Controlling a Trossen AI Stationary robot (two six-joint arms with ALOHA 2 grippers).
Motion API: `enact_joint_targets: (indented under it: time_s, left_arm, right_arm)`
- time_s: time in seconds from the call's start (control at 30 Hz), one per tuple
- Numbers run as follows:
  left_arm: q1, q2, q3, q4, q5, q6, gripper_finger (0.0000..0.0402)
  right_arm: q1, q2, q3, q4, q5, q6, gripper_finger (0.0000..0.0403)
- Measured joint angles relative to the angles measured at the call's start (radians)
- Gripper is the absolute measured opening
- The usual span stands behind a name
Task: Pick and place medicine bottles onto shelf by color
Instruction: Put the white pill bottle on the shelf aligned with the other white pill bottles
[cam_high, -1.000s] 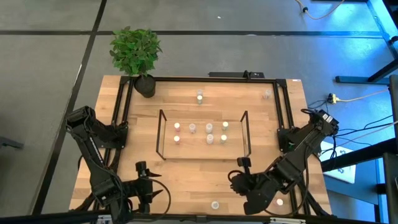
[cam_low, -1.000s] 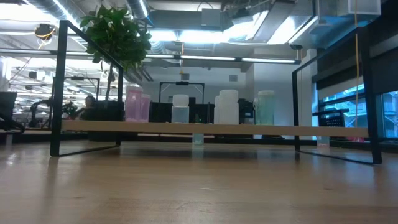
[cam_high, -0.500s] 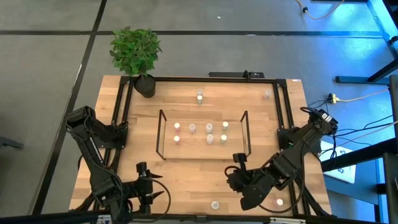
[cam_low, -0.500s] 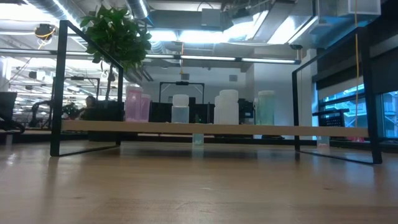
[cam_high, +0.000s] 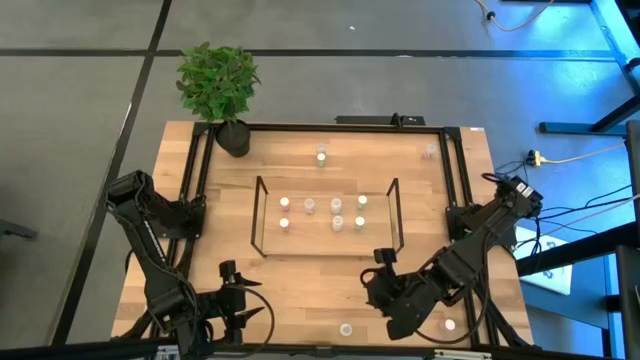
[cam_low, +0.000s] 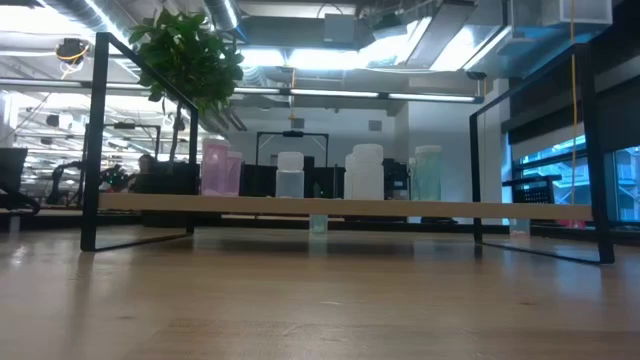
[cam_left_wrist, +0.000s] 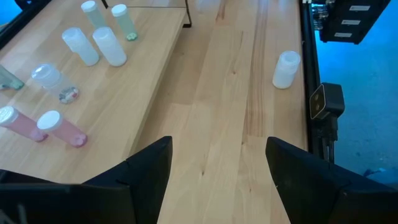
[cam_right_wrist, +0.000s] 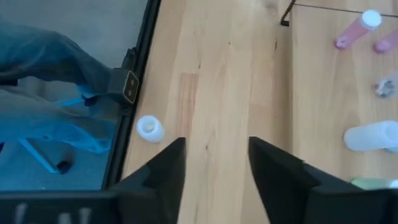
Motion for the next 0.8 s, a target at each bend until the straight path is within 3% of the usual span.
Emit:
enact_joint_targets:
  time_s: [0.23,0.5,0.67,0.8]
  left_arm:
    - [0.000,0.000,0.000,0.014,0.000,0.008,0.0253]
    - [-0.010,0.000,0.000,0.047,0.037,0.113,0.0253]
    - [-0.013,0.000,0.000,0.057,0.139,0.118,0.0253]
    - [-0.029,0.000,-0.005,0.150,0.152,0.256,0.0253]
  right_arm:
    - [-0.011,0.007,0.000,0.000,-0.002,-0.067,0.0216]
    - [-0.010,0.008,0.000,0.006,-0.003,-0.073,0.0214]
    - [-0.010,0.008,0.000,0.006,-0.003,-0.073,0.0214]
    - [-0.010,0.008,0.000,0.006,-0.003,-0.073,0.0216]
